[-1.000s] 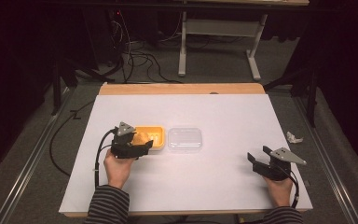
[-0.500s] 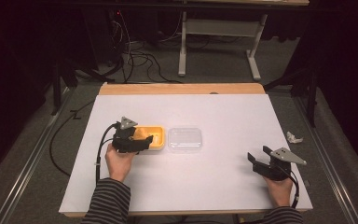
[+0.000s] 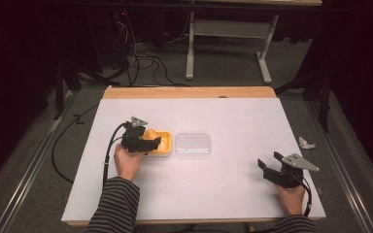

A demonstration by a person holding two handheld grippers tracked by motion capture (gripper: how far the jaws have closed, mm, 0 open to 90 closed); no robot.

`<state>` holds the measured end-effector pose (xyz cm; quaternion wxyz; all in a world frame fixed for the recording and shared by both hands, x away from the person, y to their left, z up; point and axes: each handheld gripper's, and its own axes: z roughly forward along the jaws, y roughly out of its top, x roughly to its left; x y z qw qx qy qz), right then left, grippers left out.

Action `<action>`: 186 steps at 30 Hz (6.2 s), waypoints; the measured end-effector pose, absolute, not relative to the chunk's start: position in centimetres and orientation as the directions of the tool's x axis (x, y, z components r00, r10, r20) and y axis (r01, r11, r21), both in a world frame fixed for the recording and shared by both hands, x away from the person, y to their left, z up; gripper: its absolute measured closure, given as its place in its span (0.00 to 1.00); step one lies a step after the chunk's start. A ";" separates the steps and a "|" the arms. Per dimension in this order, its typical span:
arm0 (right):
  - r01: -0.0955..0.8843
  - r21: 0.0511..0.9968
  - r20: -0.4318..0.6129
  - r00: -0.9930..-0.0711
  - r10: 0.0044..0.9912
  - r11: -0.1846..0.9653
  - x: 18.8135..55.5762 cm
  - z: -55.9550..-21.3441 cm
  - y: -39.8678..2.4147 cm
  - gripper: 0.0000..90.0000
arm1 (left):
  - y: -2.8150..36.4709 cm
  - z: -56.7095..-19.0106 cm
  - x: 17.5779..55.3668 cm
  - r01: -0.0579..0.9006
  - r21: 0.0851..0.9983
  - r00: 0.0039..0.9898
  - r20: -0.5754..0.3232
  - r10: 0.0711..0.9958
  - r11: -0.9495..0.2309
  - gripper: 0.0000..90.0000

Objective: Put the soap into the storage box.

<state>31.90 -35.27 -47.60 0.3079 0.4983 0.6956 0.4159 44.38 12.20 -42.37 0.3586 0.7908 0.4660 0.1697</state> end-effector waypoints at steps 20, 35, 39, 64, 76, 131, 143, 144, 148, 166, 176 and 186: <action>0.435 0.886 -0.016 -0.313 0.950 0.159 31.9 -47.6 -35.3 0.31 | 11.7 -44.0 45.5 0.653 0.680 0.497 -0.053 0.866 -0.333 0.29; 0.438 0.884 -0.016 -0.315 0.949 0.160 31.9 -47.6 -35.2 0.31 | 11.2 -45.0 45.9 0.668 0.663 0.491 -0.049 0.870 -0.339 0.28; 0.437 0.885 -0.017 -0.315 0.949 0.161 31.9 -47.6 -35.3 0.31 | 11.2 -45.2 46.0 0.668 0.667 0.486 -0.056 0.872 -0.329 0.28; 0.441 0.883 -0.014 -0.315 0.949 0.159 31.9 -47.6 -35.2 0.31 | 11.0 -44.9 45.7 0.619 0.716 0.484 -0.026 0.875 -0.322 0.23; 0.444 0.883 -0.009 -0.314 0.949 0.155 31.9 -47.6 -35.2 0.31 | 12.4 -42.9 44.0 0.555 0.782 0.491 -0.035 0.870 -0.282 0.22; 0.439 0.886 -0.008 -0.312 0.950 0.152 31.9 -47.6 -35.3 0.31 | 15.7 -39.7 36.4 0.440 0.881 0.535 -0.105 0.838 -0.171 0.21; 0.439 0.885 -0.013 -0.317 0.948 0.159 31.9 -47.6 -35.3 0.31 | 15.4 -40.3 35.3 0.444 0.874 0.557 -0.094 0.825 -0.199 0.21; 0.439 0.884 -0.013 -0.317 0.948 0.159 31.9 -47.6 -35.3 0.31 | 15.3 -40.4 35.1 0.443 0.874 0.558 -0.094 0.825 -0.200 0.21; 0.437 0.886 -0.011 -0.315 0.949 0.155 31.9 -47.6 -35.3 0.31 | 15.3 -40.4 34.6 0.436 0.876 0.565 -0.089 0.820 -0.206 0.22; 0.437 0.886 -0.010 -0.319 0.948 0.157 31.9 -47.6 -35.3 0.31 | 14.5 -40.6 32.8 0.432 0.876 0.588 -0.095 0.803 -0.213 0.22; 0.434 0.887 -0.013 -0.319 0.948 0.158 31.9 -47.6 -35.3 0.31 | 13.6 -41.4 32.6 0.436 0.872 0.603 -0.099 0.792 -0.223 0.22; 0.435 0.887 -0.011 -0.316 0.949 0.155 31.8 -47.6 -35.2 0.31 | 13.3 -42.1 32.4 0.448 0.870 0.600 -0.122 0.791 -0.206 0.22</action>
